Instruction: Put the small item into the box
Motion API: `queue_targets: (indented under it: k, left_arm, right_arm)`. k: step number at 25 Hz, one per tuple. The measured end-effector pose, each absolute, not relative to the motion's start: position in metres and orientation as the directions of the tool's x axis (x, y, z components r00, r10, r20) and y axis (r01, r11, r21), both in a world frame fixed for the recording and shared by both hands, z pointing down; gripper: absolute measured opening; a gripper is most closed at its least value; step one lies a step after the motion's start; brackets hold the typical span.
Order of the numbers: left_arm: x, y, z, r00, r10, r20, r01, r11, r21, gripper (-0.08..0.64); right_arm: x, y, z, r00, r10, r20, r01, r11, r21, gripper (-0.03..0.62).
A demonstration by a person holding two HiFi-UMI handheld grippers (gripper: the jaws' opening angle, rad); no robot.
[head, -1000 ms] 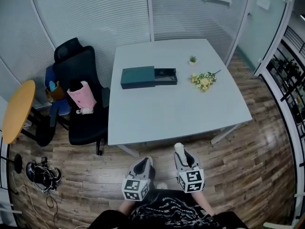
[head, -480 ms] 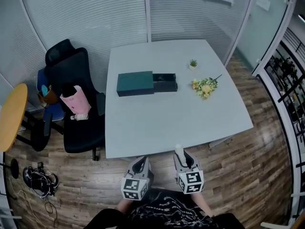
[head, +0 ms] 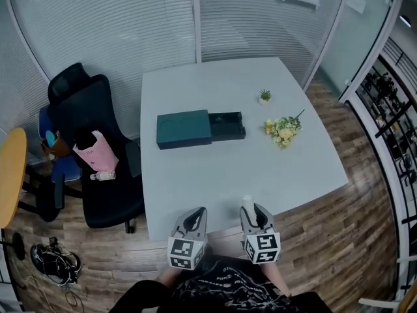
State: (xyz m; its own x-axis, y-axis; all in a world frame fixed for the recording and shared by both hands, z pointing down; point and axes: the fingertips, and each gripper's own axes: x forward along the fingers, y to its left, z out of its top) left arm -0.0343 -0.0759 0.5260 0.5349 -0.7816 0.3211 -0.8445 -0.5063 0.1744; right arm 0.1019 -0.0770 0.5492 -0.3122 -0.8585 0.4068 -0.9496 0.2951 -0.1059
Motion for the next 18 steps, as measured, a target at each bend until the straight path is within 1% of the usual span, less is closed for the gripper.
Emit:
queue_targets:
  k: [9, 15, 18]
  left_arm:
    - [-0.064, -0.136, 0.522, 0.574, -0.760, 0.304, -0.818, -0.550, 0.171, 0.020]
    - [-0.067, -0.149, 0.528, 0.574, -0.755, 0.316, -0.818, -0.546, 0.180, 0.020]
    - [-0.068, -0.153, 0.529, 0.570, -0.757, 0.320, -0.822, -0.535, 0.198, 0.020]
  right_arm:
    - [0.072, -0.124, 0.549, -0.274, -0.870, 0.410, -0.962, 0.252, -0.106, 0.150]
    - [0.061, -0.135, 0.553, -0.280, -0.857, 0.433, -0.960, 0.259, -0.107, 0.150]
    - [0.055, -0.142, 0.554, -0.300, -0.844, 0.445, -0.953, 0.286, -0.102, 0.150]
